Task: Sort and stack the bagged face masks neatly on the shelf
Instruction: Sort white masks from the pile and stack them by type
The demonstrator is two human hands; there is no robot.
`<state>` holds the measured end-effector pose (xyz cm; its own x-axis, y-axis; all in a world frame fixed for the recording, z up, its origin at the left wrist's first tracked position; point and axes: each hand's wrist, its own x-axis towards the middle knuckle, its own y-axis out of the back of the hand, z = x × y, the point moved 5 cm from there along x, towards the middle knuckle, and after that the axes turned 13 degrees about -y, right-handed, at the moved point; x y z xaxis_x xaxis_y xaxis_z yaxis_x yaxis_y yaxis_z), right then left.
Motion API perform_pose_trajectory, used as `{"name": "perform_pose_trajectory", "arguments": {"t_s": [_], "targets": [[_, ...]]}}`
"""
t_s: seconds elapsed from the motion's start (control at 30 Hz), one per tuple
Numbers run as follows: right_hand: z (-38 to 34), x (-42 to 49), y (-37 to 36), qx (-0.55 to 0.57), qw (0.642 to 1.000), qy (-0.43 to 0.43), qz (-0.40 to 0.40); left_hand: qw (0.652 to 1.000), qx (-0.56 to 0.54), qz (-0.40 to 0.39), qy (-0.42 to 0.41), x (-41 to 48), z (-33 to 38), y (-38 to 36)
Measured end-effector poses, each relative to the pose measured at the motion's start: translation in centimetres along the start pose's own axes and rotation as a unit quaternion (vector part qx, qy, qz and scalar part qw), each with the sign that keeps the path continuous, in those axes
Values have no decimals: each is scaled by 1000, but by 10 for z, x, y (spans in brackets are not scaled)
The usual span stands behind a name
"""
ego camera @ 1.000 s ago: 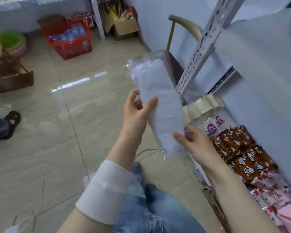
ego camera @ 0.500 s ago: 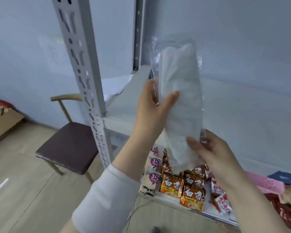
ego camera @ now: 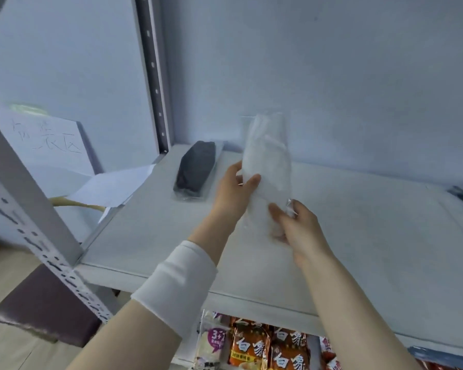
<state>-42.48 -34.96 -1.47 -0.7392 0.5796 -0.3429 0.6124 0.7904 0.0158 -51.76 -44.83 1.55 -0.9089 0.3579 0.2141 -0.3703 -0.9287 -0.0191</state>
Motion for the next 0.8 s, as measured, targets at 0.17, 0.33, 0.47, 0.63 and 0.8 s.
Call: {"name": "perform_pose_trajectory", "arguments": {"t_s": [0.17,0.33,0.47,0.63,0.8], "targets": [[-1,37,-26,35,991,-115,-52,996,64,14,59,39,-23,11],[-13,61,-32,9,992,-118,-45,989,96,-17,111,67,-36,11],[-19,83,-35,-12,995,-98,30,983,122,-38,132,76,-51,11],[-25,99,-47,-119,985,-70,106,974,189,-63,113,87,-54,15],[-29,108,-50,-165,977,-59,120,952,277,-99,83,95,-49,15]]}}
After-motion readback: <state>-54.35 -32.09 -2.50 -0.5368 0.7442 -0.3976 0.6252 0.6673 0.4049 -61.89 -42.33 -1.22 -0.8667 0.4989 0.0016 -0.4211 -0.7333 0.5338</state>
